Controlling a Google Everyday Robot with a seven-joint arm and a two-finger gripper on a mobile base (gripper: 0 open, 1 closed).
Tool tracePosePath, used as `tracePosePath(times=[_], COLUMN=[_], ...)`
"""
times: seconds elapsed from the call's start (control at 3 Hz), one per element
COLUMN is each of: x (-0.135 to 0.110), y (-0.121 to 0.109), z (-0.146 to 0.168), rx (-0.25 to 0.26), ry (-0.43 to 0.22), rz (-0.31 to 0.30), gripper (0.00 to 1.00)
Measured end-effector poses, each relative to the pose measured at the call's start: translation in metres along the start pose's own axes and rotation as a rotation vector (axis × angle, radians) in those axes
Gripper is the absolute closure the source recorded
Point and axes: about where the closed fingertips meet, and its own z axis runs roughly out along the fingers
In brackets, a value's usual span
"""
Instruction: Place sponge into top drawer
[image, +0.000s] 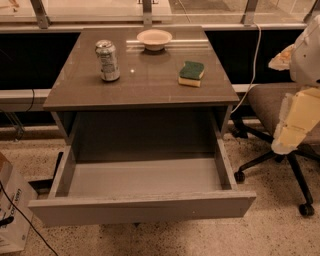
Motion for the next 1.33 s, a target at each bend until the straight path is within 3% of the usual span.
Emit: tracePosePath(times=[0.33,0.67,1.0,1.33], x=[-0.001,-0.018,-0.040,-0.040], y=[0.000,-0.015,-0.050,-0.050], z=[0.000,0.007,0.021,0.021], rx=[0.002,0.014,0.023,0.024], ry=[-0.001,-0.007,-0.041,-0.042], rz=[0.000,-0.035,-0.043,-0.043], gripper=[0.00,0.00,0.00,0.00])
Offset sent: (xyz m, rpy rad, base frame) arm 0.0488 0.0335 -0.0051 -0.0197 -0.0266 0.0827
